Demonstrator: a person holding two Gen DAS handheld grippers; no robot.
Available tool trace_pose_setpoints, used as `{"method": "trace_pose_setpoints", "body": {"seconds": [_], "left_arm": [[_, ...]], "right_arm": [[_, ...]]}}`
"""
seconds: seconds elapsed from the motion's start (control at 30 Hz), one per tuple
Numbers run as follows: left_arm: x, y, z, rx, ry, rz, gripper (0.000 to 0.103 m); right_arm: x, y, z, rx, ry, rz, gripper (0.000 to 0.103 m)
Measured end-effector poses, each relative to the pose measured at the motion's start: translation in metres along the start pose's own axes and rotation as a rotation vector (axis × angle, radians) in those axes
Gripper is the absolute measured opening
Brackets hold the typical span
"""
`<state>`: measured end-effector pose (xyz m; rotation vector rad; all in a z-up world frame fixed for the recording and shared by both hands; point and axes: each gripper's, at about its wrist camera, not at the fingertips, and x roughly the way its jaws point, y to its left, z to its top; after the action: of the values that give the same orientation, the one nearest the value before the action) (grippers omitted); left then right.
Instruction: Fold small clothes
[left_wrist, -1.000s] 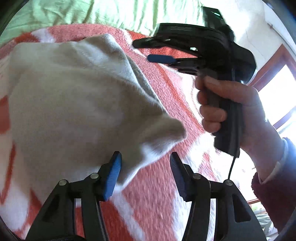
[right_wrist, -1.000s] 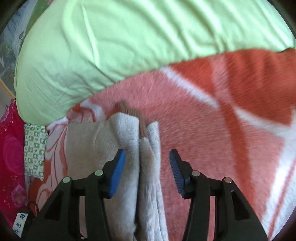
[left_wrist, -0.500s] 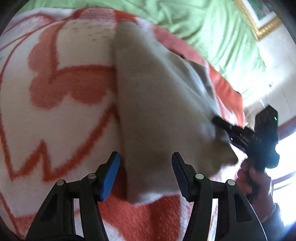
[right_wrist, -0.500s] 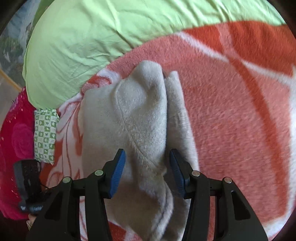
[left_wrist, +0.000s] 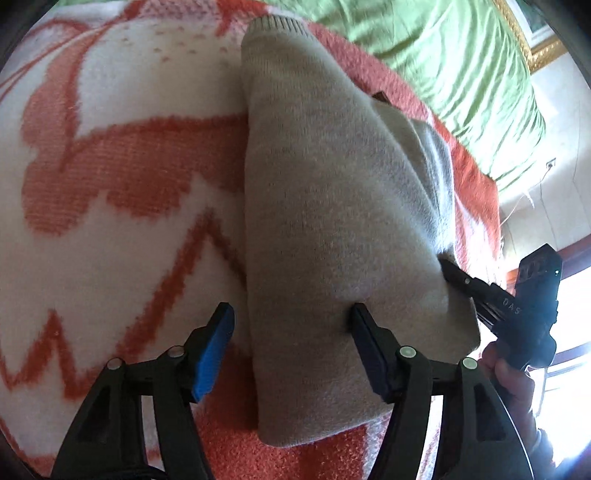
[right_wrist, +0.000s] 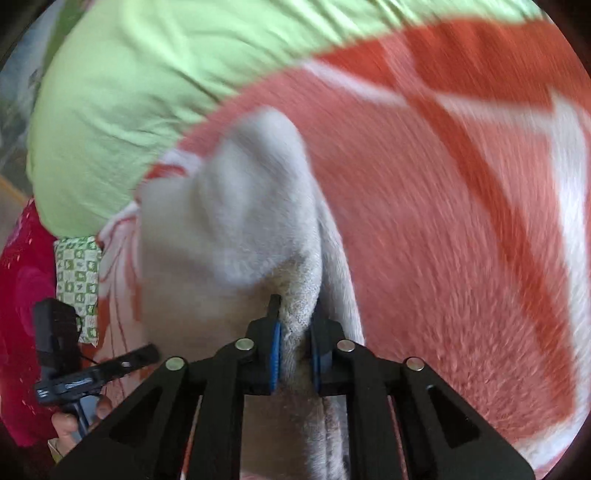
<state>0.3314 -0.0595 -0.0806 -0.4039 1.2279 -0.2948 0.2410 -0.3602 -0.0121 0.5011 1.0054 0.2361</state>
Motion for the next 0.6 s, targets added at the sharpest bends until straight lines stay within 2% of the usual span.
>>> {"method": "trace_pose_setpoints", "body": {"seconds": [0.07, 0.1, 0.27, 0.37, 0.43, 0.47, 0.6], "left_arm": [[-0.001, 0.000, 0.002, 0.003, -0.001, 0.001, 0.066], [-0.001, -0.001, 0.005, 0.004, -0.005, 0.000, 0.066], [-0.010, 0.003, 0.016, -0.013, -0.018, -0.017, 0.068], [-0.020, 0.010, 0.022, -0.033, -0.035, -0.032, 0.070], [-0.025, 0.012, 0.032, -0.055, -0.057, -0.037, 0.070], [-0.027, 0.015, 0.038, -0.071, -0.072, -0.039, 0.070], [-0.024, 0.023, 0.064, -0.108, -0.091, 0.005, 0.070]], "right_arm": [[-0.003, -0.004, 0.001, 0.036, -0.022, 0.026, 0.019], [-0.006, -0.002, 0.003, 0.042, -0.026, 0.024, 0.025], [-0.029, 0.014, 0.011, -0.031, -0.089, -0.019, 0.039], [-0.026, 0.016, 0.023, -0.035, -0.096, -0.025, 0.042], [-0.022, 0.016, 0.036, -0.031, -0.098, -0.038, 0.050], [-0.020, 0.017, 0.042, -0.033, -0.102, -0.035, 0.051], [0.003, 0.028, 0.069, -0.063, -0.085, -0.051, 0.055]]}}
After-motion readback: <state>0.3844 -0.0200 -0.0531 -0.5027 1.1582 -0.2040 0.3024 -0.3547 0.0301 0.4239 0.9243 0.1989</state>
